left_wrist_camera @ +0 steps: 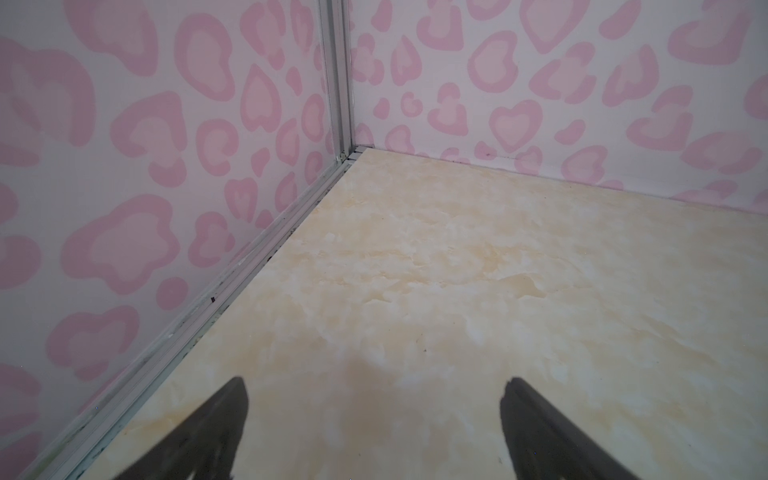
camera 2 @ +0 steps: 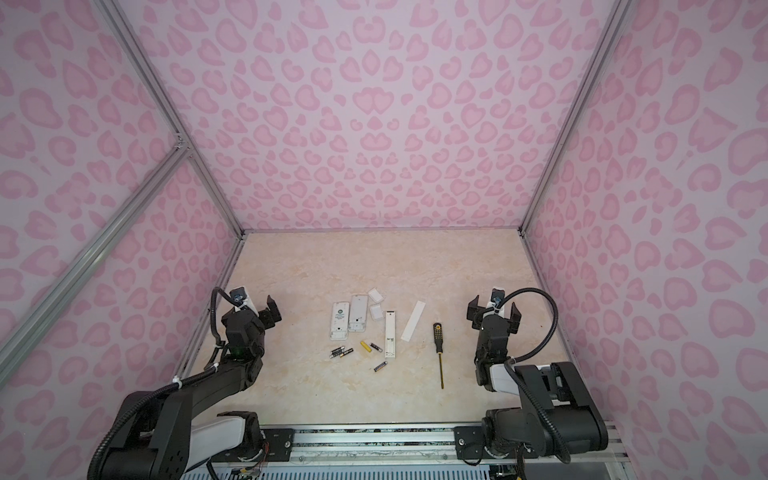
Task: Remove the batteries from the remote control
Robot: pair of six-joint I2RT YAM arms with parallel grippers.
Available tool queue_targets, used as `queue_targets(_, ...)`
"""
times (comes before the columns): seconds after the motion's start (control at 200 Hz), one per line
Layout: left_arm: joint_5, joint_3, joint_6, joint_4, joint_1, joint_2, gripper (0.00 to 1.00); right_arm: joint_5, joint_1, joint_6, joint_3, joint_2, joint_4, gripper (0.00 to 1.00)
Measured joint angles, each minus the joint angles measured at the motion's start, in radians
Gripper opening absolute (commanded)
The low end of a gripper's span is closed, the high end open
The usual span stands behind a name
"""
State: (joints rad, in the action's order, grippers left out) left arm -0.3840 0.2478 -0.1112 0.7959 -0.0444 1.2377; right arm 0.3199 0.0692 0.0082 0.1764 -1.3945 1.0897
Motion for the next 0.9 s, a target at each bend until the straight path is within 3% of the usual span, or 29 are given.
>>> queue_targets(0.16, 0.038, 0.002, 0.01, 0.11, 0.009, 0.097, 0.97, -0.039, -0.003, 0.003, -0.032, -0.192, 0.189, 0.99)
queue_targets(0.31, 0.091, 0.014, 0.029, 0.183, 0.015, 0.217, 0.97, -0.043, 0.001, 0.003, -0.017, -0.192, 0.237, 1.0)
queue_targets(0.57, 0.171, 0.064, 0.035, 0.192, 0.042, 0.233, 0.97, 0.001, 0.0, 0.026, 0.119, -0.176, 0.083, 1.0)
queue_targets(0.9, 0.196, 0.064, 0.035, 0.192, 0.042, 0.233, 0.97, 0.024, -0.002, 0.037, 0.128, -0.176, 0.015, 1.0)
